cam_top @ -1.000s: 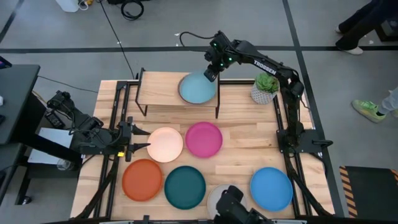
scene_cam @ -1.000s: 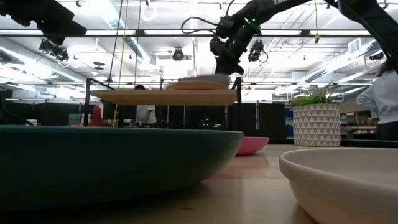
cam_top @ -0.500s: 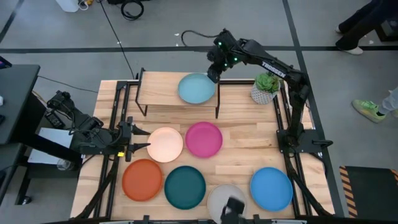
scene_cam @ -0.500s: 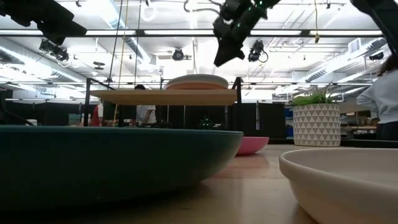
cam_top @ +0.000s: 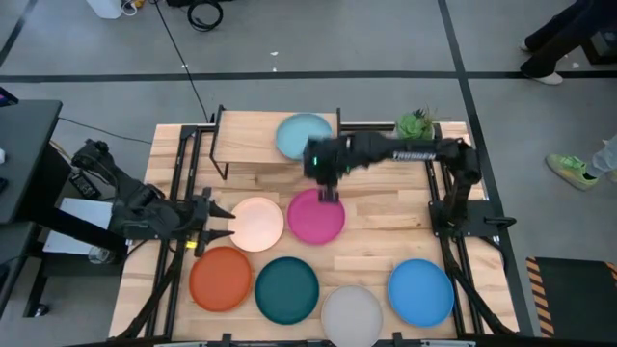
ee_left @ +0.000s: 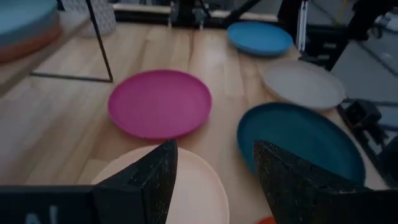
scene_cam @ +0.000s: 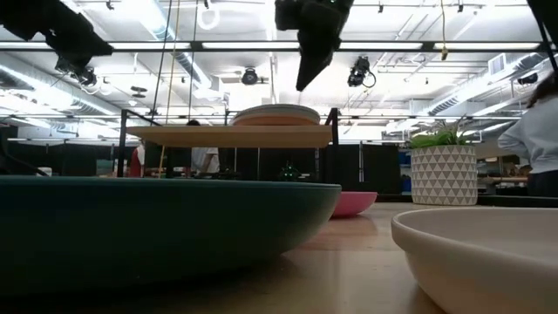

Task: Place and stack plates onto a shelf
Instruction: Put the orange plate on the shelf

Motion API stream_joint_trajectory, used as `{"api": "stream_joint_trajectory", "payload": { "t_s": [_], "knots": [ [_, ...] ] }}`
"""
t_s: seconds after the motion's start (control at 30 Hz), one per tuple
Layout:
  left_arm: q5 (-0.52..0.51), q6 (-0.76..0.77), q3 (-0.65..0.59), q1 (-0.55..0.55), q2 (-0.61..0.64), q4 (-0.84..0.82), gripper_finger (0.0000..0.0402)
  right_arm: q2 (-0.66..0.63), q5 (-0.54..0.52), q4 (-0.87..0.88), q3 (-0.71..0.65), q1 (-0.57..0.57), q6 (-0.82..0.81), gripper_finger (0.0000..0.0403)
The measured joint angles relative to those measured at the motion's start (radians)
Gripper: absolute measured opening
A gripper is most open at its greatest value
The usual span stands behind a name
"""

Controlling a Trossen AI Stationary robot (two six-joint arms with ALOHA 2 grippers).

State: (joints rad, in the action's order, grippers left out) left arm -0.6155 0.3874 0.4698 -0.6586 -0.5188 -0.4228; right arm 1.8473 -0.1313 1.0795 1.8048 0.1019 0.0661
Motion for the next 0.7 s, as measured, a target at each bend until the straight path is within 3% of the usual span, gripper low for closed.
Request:
{"api": "stream_joint_trajectory", "payload": {
  "t_s": [0.3,0.57,0.7],
  "knots": [
    [0.022,0.013,0.000,0.001,-0.219,0.115,0.0219,-0.076,-0.045,-0.272,-0.330,-0.180,-0.137,0.0091],
    [0.231,0.109,0.058,0.001,-0.380,0.096,0.0217,-0.150,-0.087,-0.432,-0.541,-0.274,-0.269,0.0091],
    [0.372,0.214,0.124,0.004,-0.466,-0.036,0.0203,-0.173,-0.140,-0.466,-0.603,-0.327,-0.335,0.0091]
  ]
}}
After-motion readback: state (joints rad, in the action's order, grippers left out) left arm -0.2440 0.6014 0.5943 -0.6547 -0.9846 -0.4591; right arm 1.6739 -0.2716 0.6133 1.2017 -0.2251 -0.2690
